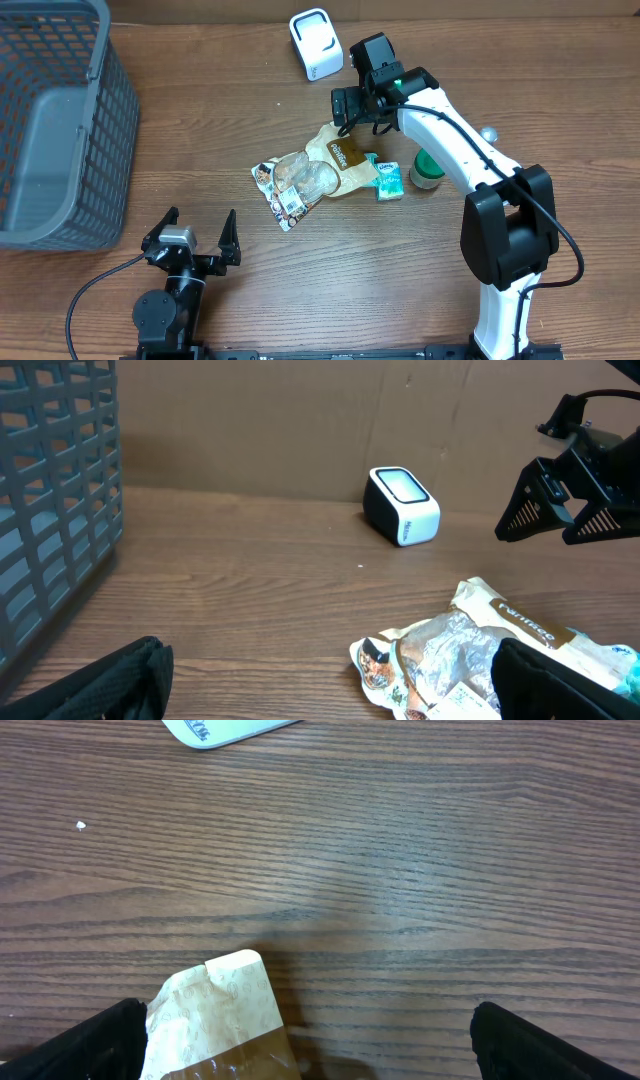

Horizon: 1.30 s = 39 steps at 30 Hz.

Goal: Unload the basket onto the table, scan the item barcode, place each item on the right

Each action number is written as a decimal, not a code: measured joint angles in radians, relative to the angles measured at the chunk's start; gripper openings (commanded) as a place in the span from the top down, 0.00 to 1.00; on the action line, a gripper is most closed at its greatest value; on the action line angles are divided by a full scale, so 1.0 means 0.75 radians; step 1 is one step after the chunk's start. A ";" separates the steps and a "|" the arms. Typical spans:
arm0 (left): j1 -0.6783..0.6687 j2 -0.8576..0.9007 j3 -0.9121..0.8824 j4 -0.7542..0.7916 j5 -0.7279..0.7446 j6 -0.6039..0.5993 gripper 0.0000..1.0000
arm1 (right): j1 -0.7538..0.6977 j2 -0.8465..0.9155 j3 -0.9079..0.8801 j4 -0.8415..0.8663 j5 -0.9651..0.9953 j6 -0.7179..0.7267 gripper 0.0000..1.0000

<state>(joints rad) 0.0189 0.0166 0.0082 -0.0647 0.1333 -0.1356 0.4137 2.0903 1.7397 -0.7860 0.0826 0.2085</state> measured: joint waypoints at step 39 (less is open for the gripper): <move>0.000 0.000 0.000 0.000 0.000 0.000 0.01 | 0.002 -0.090 -0.002 -0.002 -0.001 0.001 0.00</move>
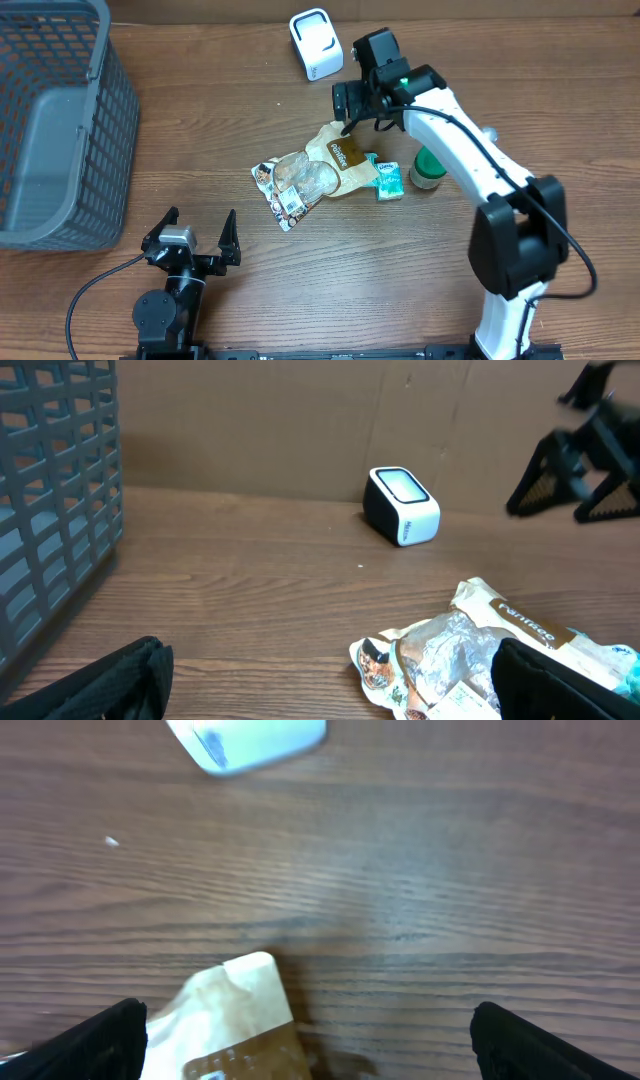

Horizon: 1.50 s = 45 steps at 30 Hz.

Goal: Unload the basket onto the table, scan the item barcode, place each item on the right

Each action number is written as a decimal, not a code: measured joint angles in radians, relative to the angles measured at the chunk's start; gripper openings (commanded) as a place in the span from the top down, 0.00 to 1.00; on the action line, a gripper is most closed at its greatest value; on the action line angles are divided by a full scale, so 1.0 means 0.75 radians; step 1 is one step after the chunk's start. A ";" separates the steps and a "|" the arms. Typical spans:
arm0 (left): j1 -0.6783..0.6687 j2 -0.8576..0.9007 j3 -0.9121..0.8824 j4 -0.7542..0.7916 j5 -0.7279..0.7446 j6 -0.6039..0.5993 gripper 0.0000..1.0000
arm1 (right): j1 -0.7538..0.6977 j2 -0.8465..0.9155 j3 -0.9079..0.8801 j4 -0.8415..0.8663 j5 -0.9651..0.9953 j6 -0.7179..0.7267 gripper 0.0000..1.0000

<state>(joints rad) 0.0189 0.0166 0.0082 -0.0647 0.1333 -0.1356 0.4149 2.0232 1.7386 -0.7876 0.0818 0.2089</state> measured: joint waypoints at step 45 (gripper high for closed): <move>0.000 0.000 0.000 0.000 0.000 0.000 0.00 | 0.000 -0.529 0.000 -0.014 0.001 0.000 0.00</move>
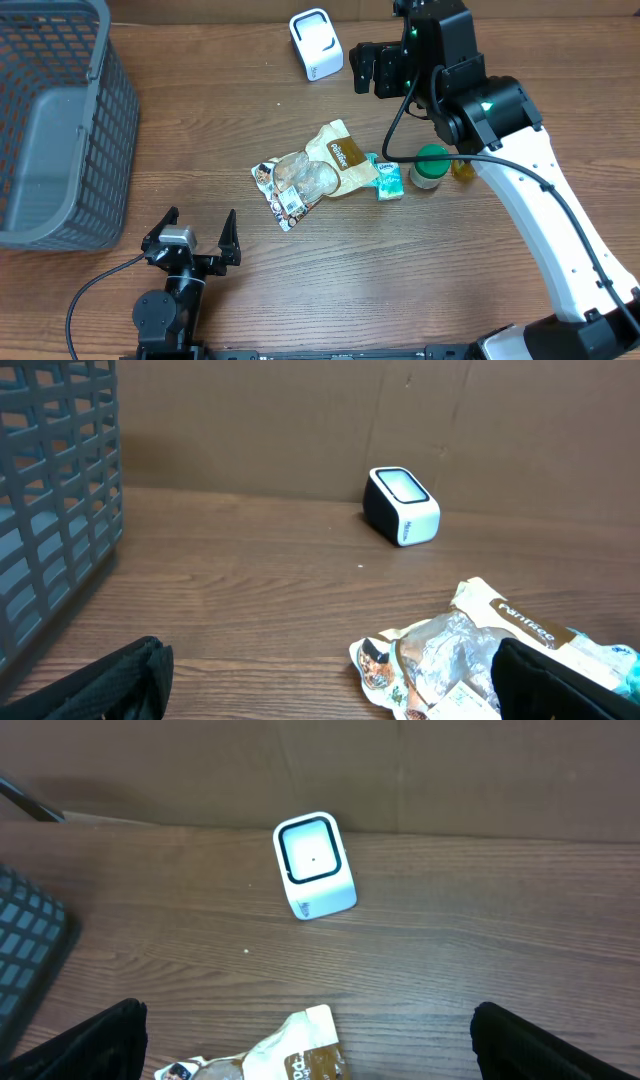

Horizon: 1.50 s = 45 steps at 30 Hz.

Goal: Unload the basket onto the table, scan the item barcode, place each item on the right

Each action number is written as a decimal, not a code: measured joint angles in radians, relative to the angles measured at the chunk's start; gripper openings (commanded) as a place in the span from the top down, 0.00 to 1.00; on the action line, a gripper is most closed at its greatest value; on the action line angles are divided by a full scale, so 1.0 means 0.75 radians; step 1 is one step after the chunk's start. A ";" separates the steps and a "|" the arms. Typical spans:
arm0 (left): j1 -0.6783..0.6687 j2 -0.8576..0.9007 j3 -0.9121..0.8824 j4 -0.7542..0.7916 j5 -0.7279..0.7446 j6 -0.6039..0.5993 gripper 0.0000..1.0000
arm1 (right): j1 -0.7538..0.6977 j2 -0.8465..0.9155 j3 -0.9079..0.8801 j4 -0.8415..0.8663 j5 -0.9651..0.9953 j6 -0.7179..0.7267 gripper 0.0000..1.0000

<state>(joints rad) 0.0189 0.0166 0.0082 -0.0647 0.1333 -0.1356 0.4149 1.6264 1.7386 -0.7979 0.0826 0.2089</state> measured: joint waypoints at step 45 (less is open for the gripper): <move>0.001 0.000 0.000 0.001 0.000 0.000 0.00 | 0.000 -0.316 -0.344 -0.059 0.000 0.000 0.00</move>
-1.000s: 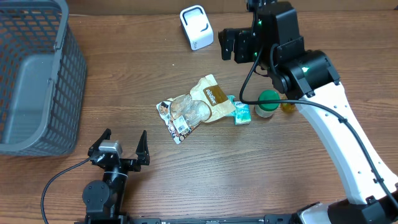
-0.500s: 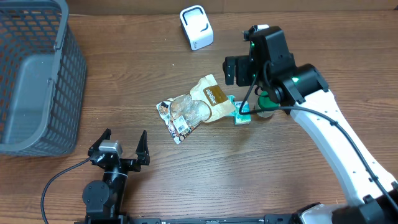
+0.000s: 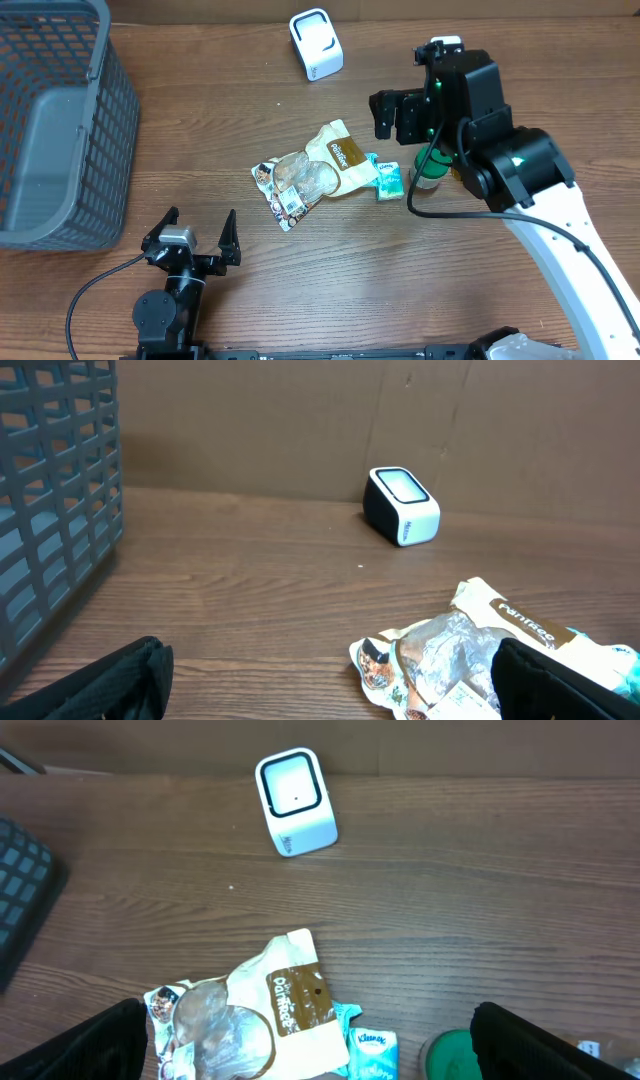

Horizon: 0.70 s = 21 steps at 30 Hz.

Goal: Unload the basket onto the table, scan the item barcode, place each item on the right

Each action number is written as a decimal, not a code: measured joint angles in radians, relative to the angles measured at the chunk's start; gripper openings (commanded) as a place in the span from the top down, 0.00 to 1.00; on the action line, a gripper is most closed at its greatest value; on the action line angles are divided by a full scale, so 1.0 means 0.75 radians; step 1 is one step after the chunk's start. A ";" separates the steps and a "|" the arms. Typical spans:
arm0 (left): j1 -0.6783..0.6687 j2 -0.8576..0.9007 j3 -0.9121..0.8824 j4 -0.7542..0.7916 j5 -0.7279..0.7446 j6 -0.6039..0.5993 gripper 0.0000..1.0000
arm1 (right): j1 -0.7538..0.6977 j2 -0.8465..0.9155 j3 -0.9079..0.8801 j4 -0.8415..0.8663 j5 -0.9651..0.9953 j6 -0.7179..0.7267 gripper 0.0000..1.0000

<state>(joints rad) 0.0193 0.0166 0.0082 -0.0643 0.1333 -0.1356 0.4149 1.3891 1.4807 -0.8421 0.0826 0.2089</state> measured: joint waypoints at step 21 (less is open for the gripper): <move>-0.001 0.000 0.000 0.000 -0.001 0.000 0.00 | 0.000 -0.579 -0.534 -0.133 0.001 -0.001 0.00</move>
<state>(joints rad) 0.0189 0.0166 0.0082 -0.0643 0.1329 -0.1356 0.4149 0.9546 1.0801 -0.9417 0.0834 0.2085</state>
